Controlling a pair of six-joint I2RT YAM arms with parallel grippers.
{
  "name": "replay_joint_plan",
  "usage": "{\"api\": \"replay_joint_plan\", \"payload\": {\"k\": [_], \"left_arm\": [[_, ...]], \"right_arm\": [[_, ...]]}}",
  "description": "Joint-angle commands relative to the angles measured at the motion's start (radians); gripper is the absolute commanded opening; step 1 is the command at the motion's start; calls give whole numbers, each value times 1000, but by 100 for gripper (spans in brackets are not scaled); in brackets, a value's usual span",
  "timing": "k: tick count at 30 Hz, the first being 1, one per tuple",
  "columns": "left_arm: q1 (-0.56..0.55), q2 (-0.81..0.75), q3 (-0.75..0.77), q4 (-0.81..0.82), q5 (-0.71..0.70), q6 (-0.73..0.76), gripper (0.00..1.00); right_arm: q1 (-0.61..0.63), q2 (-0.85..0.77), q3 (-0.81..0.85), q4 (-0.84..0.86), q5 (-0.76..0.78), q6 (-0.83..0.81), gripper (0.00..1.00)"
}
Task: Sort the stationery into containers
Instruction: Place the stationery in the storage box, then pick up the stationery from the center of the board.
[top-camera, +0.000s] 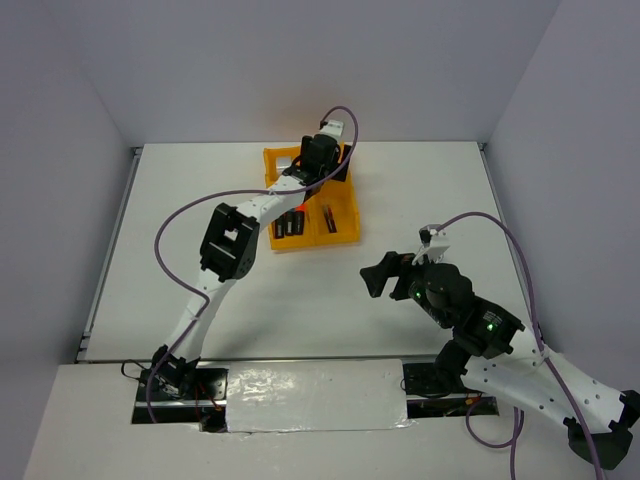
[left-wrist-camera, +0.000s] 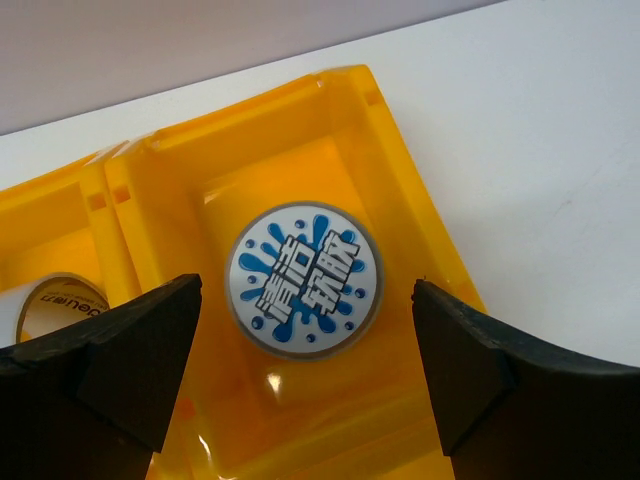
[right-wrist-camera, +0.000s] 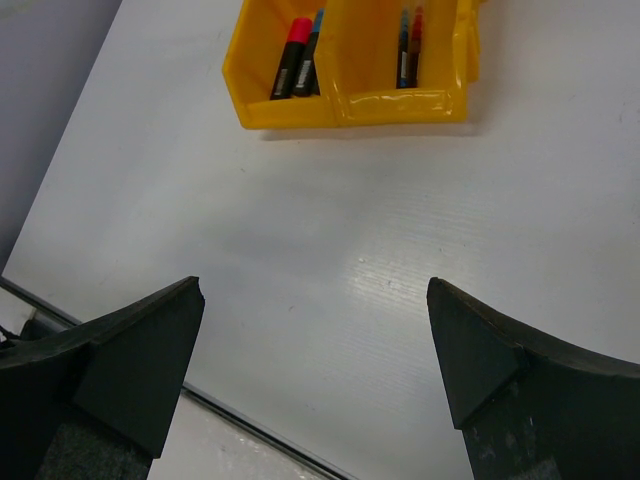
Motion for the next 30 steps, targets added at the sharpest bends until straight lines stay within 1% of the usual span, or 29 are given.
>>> {"api": "replay_joint_plan", "payload": {"k": [1, 4, 8, 9, 11, 12, 13, 14, 15, 16, 17, 18, 19, 20, 21, 22, 23, 24, 25, 26, 27, 28, 30], "left_arm": [[2, -78, 24, 49, 0, -27, 99], [0, -104, 24, 44, 13, -39, 99], [-6, -178, 24, 36, 17, -48, 99], [-10, -198, 22, -2, 13, -50, 99], [-15, -263, 22, -32, -15, -56, 99], [-23, -291, 21, -52, -36, -61, 99], [-26, -319, 21, -110, -64, -82, 99], [-26, -378, 22, -152, -116, -102, 99], [-24, -411, 21, -201, -140, -126, 99], [-20, -441, 10, -320, -160, -180, 99], [-10, -510, -7, -382, -173, -212, 99], [-6, -553, -34, -439, -165, -243, 99], [-3, -599, -139, -483, -155, -289, 99], [-3, -704, -210, -523, -138, -309, 99], [-3, -765, -295, -527, -119, -324, 99], [-4, -820, -459, -522, -101, -346, 99], [-9, -927, -535, -505, -89, -358, 99], [-10, -980, -611, -497, -73, -363, 99], [-13, -1062, -731, -499, -76, -378, 99], [-20, -1096, -778, -508, -75, -386, 99], [-23, -1132, -861, -513, -70, -383, 99], [-26, -1191, -896, -520, -73, -386, 99], [-36, -1239, -946, -575, -96, -401, 99]], "right_arm": [[-3, 1, 10, 19, 0, -22, 100], [-4, 18, 7, 17, 23, -29, 100], [-21, 58, -7, 26, 59, -22, 100], [-35, 76, -7, 23, 81, -10, 100], [-144, 139, -7, 40, 37, -21, 100], [-190, 164, -4, 49, -41, -44, 100], [-234, 217, 3, 62, -60, -55, 100], [-298, 245, 25, 56, -63, -70, 100], [-325, 274, 41, 48, -54, -97, 100], [-351, 334, 59, 20, -42, -111, 100], [-401, 363, 103, -4, -40, -121, 100], [-420, 397, 122, -26, -31, -119, 100], [-440, 449, 133, -44, -7, -119, 100], [-478, 474, 145, -46, 3, -116, 100], [-498, 501, 150, -46, 7, -111, 100], [-515, 549, 156, -46, 6, -108, 100], [-524, 566, 164, -40, 15, -113, 100], [-531, 580, 165, -34, 33, -118, 100], [-538, 596, 176, -29, 73, -119, 100], [-541, 601, 184, -33, 85, -122, 100], [-557, 601, 188, -38, 93, -125, 100], [-566, 598, 191, -38, 98, -130, 100], [-589, 591, 193, -43, 115, -139, 100]]}}
